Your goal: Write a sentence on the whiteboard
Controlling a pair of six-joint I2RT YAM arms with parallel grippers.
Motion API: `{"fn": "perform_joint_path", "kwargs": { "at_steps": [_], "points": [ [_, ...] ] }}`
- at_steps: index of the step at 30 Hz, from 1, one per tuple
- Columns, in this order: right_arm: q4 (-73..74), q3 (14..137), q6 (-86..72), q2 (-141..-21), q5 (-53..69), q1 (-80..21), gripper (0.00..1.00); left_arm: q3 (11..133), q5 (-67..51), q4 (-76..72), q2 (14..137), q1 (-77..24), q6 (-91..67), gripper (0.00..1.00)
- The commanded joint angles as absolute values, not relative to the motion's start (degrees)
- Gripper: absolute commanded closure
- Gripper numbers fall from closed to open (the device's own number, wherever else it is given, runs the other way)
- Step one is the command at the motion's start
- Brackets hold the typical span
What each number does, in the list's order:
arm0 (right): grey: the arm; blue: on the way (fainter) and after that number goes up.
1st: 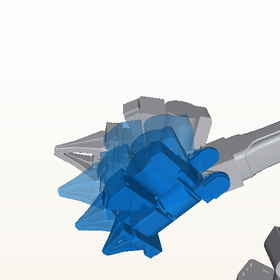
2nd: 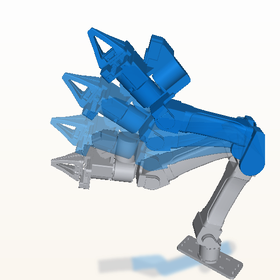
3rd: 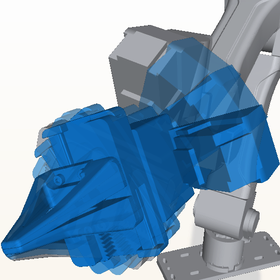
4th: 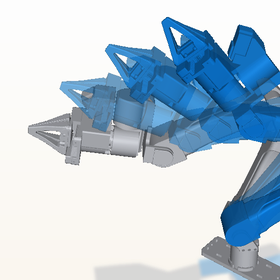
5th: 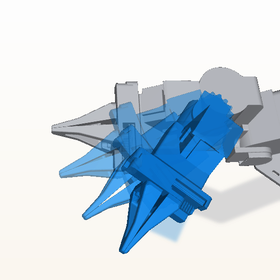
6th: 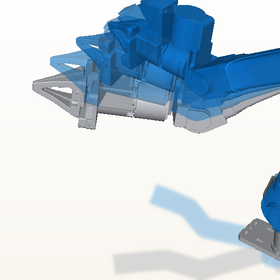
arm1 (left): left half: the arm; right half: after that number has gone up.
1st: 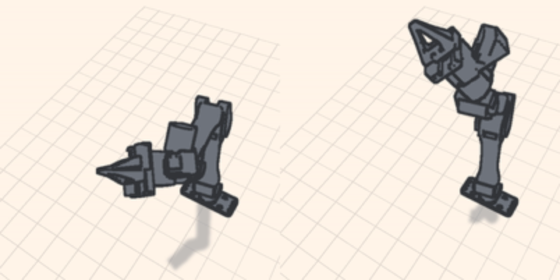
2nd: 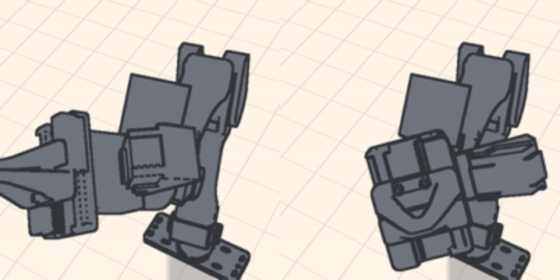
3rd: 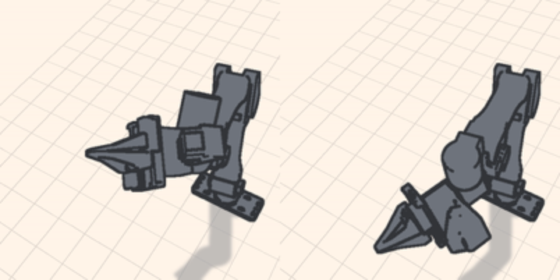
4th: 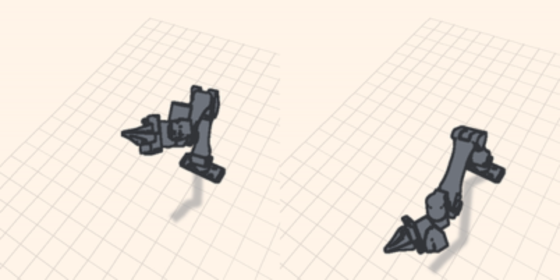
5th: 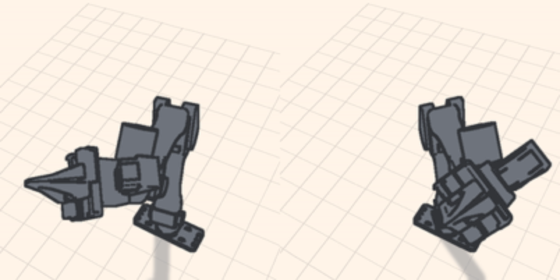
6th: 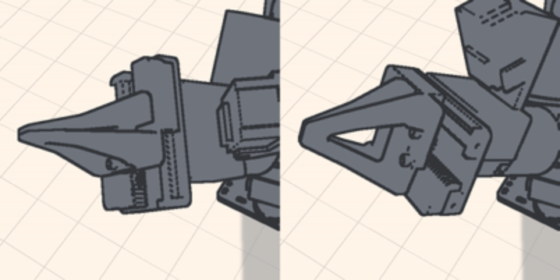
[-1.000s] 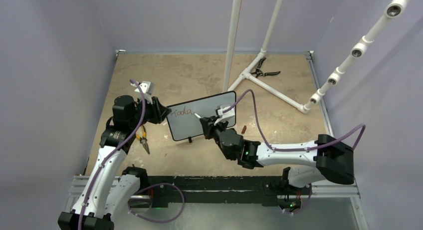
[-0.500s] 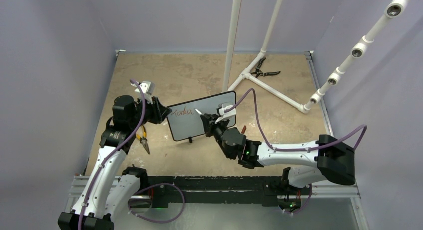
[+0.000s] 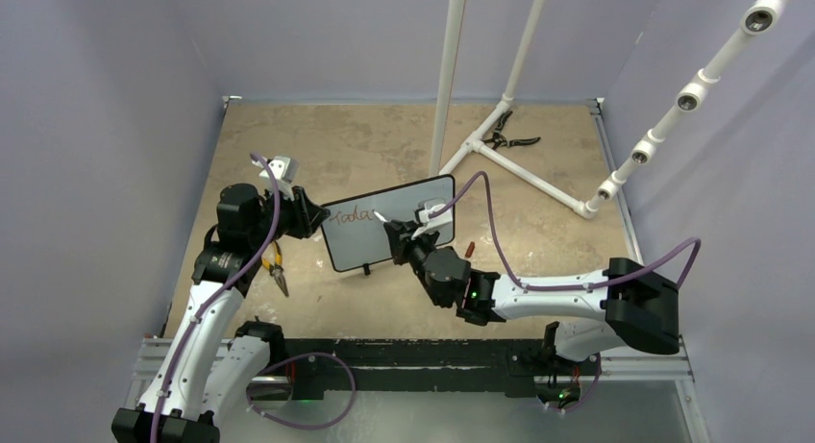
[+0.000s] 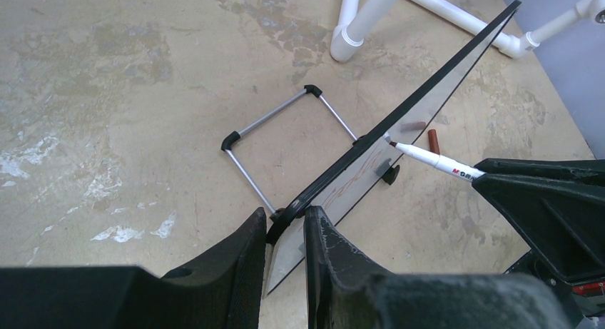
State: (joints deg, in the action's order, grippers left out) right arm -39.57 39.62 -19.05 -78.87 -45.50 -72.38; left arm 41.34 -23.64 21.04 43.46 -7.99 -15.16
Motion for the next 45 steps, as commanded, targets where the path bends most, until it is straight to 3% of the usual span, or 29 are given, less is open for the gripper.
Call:
{"fn": "perform_joint_path", "kwargs": {
  "at_steps": [1, 20, 45],
  "points": [
    [-36.7, 40.7, -21.7, -78.1, -49.3, -72.2, 1.0, 41.1, -23.0, 19.2, 42.5, -7.9, -14.5, 0.88],
    [-38.0, 38.1, -21.1, -72.6, -46.6, -72.2, 1.0, 41.1, -22.9, 19.2, 42.9, -7.9, -14.5, 0.88],
    [-39.8, 41.6, -18.0, -77.4, -48.2, -71.1, 1.0, 41.1, -23.1, 19.2, 42.8, -7.9, -14.4, 0.88]
  ]
}}
